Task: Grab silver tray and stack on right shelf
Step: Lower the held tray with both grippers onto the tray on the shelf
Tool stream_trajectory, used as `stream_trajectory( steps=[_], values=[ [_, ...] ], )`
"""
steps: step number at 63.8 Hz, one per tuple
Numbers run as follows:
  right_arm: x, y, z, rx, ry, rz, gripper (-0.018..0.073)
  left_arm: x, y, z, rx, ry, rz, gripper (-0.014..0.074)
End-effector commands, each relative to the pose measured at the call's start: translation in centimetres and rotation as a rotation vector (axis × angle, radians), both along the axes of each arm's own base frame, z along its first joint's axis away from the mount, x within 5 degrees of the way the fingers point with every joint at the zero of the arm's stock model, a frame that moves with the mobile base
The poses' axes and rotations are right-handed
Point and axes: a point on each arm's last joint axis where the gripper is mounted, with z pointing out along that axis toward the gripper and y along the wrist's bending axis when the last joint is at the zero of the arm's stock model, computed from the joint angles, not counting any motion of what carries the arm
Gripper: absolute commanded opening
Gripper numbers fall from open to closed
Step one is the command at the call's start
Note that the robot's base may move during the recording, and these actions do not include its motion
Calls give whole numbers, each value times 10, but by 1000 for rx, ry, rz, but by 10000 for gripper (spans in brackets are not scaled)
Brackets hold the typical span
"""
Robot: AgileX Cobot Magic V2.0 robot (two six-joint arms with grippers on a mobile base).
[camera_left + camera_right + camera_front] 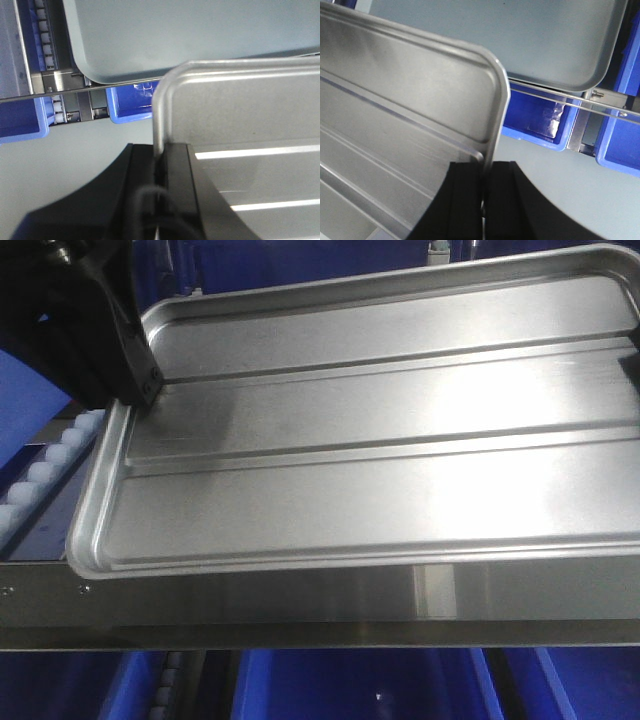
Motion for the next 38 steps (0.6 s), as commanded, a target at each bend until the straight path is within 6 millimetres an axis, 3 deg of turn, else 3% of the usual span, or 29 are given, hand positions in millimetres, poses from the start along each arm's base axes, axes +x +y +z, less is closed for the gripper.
stream_trajectory(
  steps=[1, 38],
  values=[
    [3, 0, 15, 24, -104, 17, 58, -1, 3, 16, -15, -70, -23, -93],
    [3, 0, 15, 24, -104, 17, 58, -1, 3, 17, -16, -71, -24, -93]
  ],
)
